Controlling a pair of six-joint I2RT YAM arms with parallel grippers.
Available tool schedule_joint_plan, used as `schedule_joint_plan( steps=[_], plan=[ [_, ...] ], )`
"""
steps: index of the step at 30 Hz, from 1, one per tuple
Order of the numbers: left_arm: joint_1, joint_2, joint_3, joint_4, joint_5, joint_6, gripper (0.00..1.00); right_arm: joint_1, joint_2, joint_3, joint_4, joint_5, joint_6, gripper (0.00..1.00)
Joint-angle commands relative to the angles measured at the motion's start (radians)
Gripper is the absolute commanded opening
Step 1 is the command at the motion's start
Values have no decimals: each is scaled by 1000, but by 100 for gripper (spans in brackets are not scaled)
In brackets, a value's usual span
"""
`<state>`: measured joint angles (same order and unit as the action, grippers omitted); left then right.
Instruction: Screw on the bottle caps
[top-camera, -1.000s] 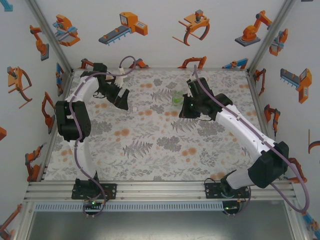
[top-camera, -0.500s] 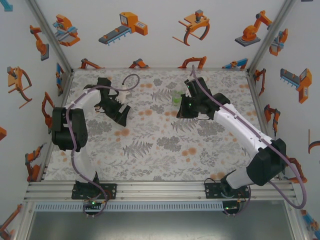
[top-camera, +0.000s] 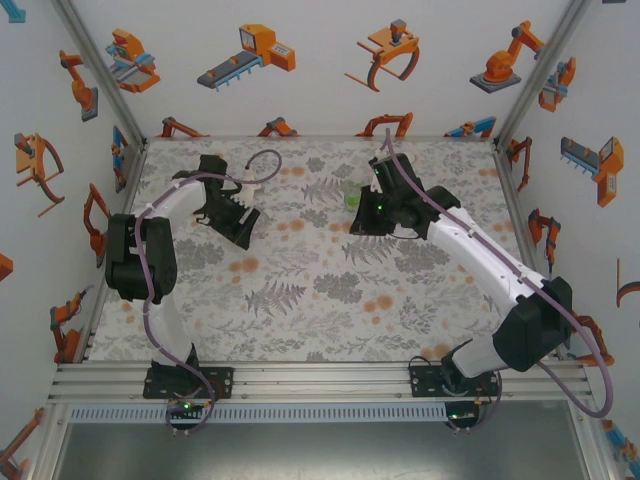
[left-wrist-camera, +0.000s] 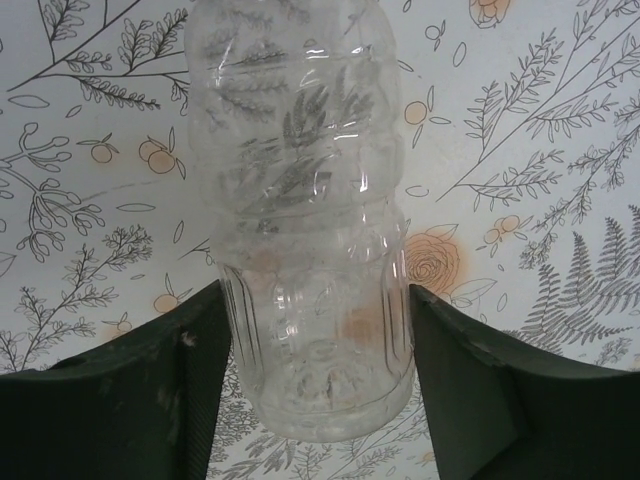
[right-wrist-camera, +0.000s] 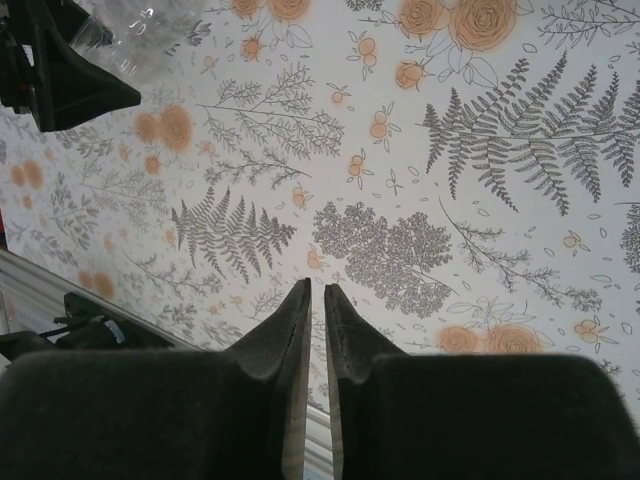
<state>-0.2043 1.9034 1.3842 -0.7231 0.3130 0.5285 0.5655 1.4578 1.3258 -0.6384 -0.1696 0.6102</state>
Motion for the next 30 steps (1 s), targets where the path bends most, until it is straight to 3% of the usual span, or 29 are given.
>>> schedule_joint_plan(
  steps=[1, 3, 5, 9, 18, 26, 30],
  plan=[
    [-8, 7, -22, 1, -6, 3, 57, -5, -7, -1, 20, -23, 24, 22],
    [-10, 5, -29, 10, -10, 5, 55, -6, -10, 1, 29, -35, 36, 27],
    [-13, 13, -28, 10, -15, 2, 60, -6, -11, 6, 36, -45, 46, 32],
    [-21, 32, -25, 9, -35, 1, 64, -6, -11, 15, 43, -54, 56, 34],
    [-28, -14, -58, 59, -20, -3, 45, -12, -10, 18, 54, -95, 88, 39],
    [-59, -213, -176, 205, 176, 15, 37, -47, -30, -29, 225, -247, 206, 64],
    [-96, -295, -199, 245, 260, -9, 37, -55, -13, -43, 291, -310, 269, 70]
  ],
)
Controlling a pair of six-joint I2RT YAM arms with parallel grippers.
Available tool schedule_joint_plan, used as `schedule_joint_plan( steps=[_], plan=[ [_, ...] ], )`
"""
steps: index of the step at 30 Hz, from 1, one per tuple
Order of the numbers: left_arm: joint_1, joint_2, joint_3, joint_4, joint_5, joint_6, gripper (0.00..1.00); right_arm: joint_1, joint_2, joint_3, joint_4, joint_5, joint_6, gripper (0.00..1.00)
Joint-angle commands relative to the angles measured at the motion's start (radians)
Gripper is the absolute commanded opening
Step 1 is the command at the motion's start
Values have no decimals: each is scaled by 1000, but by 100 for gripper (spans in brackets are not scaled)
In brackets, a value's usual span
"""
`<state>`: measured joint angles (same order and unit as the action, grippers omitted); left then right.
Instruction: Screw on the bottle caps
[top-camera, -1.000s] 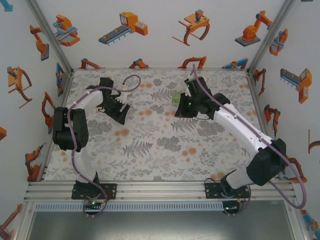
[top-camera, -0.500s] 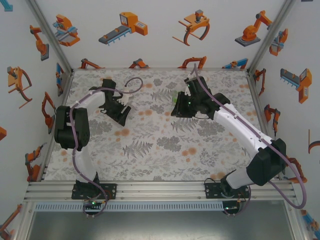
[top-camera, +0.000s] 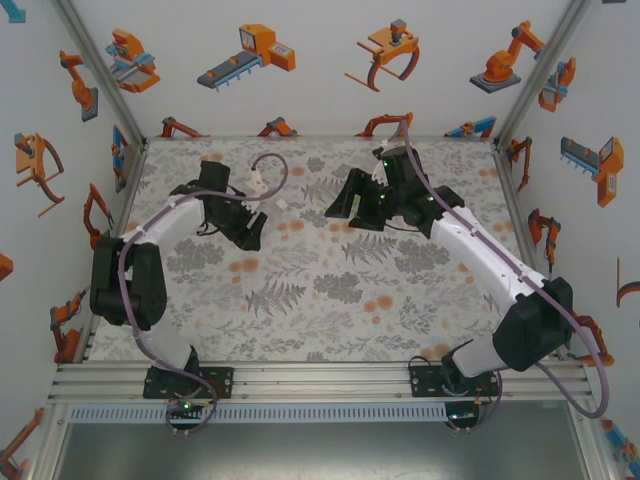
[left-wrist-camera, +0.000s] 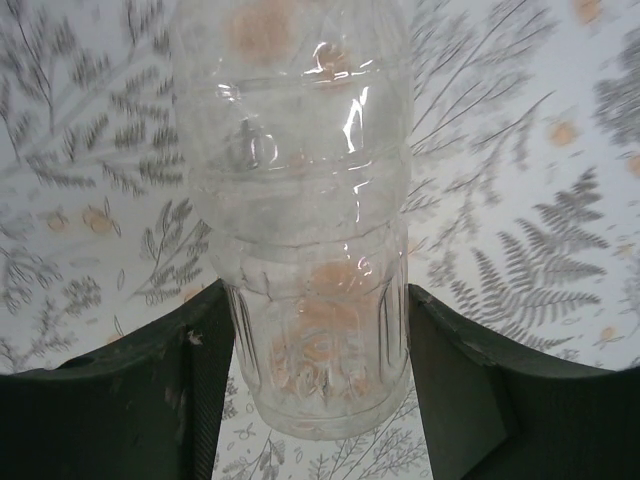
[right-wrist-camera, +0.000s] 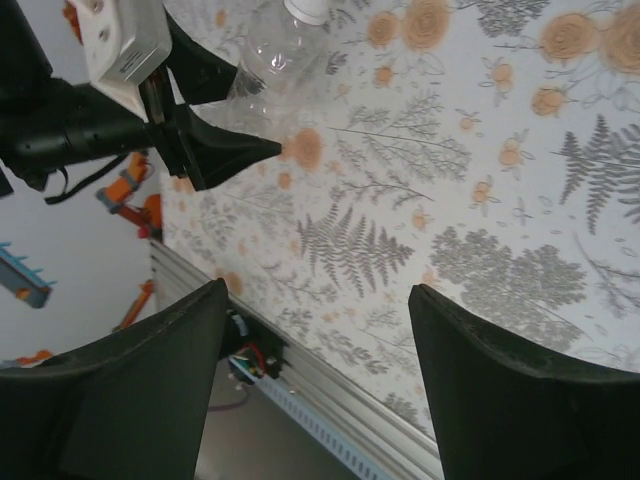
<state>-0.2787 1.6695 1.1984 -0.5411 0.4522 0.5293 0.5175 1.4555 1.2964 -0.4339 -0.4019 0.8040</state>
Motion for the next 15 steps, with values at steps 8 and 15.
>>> schedule_joint_plan(
  steps=[8, 15],
  plan=[
    [-137, -160, -10, 96, 223, -41, 37, -10, 54, -24, 221, -180, 172, 74],
    [-201, -197, 27, 140, 315, -85, 37, -13, 104, -20, 274, -214, 218, 74]
  ],
)
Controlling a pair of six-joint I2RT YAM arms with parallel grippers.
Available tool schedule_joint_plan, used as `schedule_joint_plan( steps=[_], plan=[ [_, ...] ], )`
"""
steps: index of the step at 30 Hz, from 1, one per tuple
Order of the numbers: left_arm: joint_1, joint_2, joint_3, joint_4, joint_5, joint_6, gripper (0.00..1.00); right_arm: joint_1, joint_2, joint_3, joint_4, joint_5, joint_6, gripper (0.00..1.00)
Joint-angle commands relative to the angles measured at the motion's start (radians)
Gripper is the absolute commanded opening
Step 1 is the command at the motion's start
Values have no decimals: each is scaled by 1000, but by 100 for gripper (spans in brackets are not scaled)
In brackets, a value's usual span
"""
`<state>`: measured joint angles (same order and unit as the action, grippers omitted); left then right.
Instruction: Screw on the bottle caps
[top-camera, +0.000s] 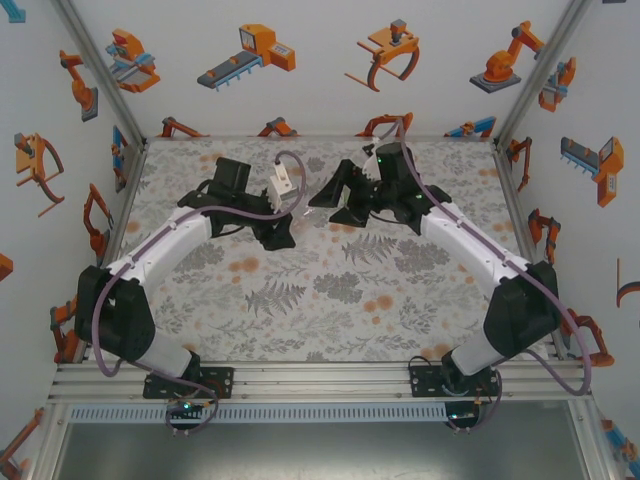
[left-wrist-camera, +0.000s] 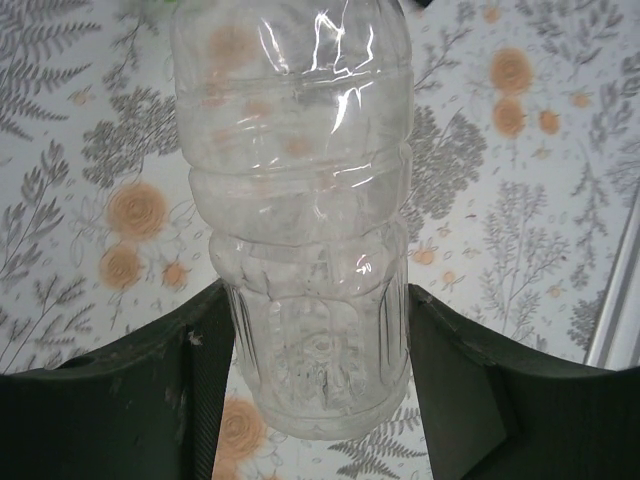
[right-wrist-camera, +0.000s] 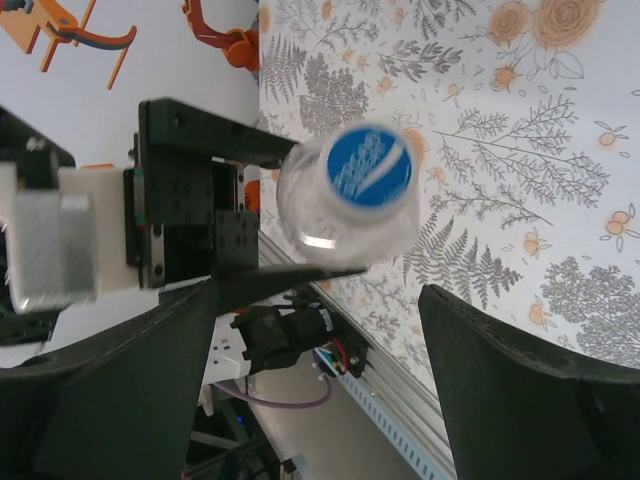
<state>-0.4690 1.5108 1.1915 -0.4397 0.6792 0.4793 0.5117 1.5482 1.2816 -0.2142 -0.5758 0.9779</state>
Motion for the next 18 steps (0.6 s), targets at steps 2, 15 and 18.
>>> schedule_joint_plan(
  steps=[2, 15, 18],
  plan=[
    [-21, -43, 45, 52, 104, -45, 37, -6, 21, -10, 76, -53, 63, 74],
    [-40, -50, 56, 134, 134, -97, 47, -7, 43, -21, 135, -92, 99, 54],
    [-40, -57, 47, 144, 113, -109, 80, -8, 41, -11, 102, -66, 70, 49]
  ],
)
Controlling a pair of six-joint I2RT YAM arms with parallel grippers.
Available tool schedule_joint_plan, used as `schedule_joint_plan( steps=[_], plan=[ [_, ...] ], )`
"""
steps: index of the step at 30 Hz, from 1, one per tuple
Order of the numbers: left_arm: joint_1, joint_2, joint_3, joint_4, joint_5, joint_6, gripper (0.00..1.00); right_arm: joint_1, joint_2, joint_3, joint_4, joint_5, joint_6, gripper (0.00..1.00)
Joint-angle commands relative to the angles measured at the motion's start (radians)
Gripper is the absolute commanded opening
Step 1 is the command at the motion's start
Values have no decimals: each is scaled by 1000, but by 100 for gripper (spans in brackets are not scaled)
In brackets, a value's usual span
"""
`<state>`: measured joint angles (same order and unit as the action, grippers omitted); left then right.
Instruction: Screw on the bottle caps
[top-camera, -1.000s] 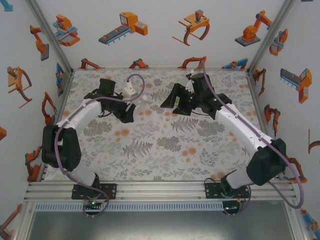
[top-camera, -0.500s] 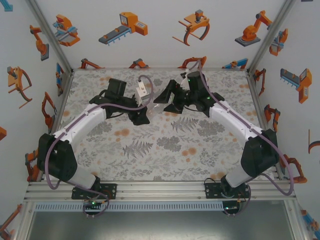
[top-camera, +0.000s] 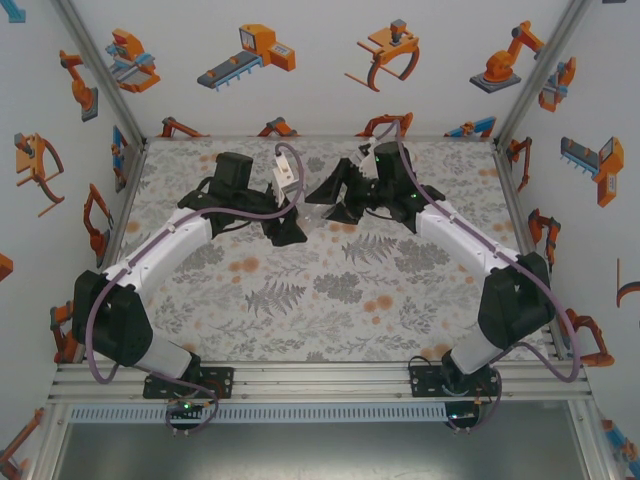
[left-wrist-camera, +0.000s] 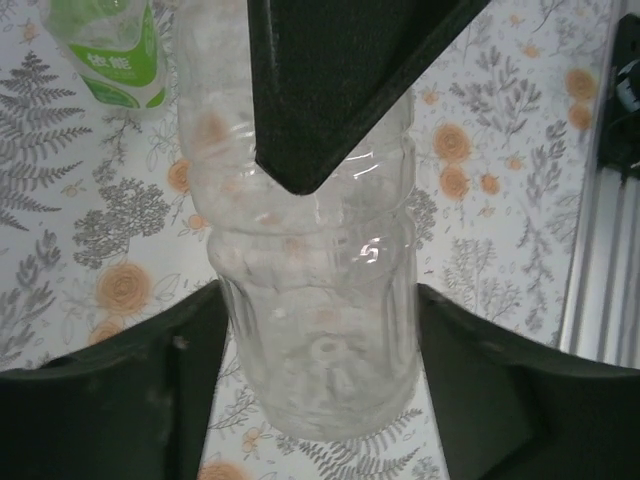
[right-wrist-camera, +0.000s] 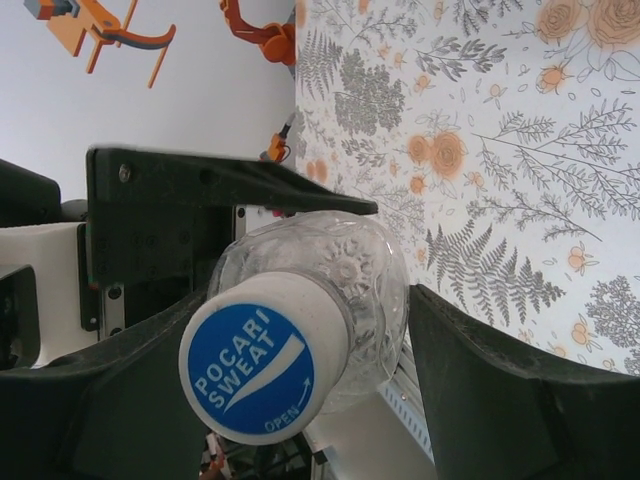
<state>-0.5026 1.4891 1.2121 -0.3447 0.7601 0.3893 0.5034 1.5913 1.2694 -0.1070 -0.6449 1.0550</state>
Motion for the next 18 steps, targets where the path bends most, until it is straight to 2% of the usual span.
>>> schedule_joint_plan(
  steps=[1, 7, 10, 14, 18],
  plan=[
    [-5, -43, 19, 58, 19, -23, 87, 2, -4, 10, -30, 27, -32, 48],
    [4, -110, -30, 100, -110, -51, 99, 11, 27, 127, -267, 233, -289, 42],
    [15, -156, -51, 97, -178, -70, 99, 25, 70, 192, -323, 341, -412, 40],
    [25, -226, -89, 89, -250, -96, 98, 66, 140, 271, -284, 466, -565, 39],
    [27, -289, -128, 78, -343, -134, 98, 83, 218, 296, -126, 523, -655, 38]
  ],
)
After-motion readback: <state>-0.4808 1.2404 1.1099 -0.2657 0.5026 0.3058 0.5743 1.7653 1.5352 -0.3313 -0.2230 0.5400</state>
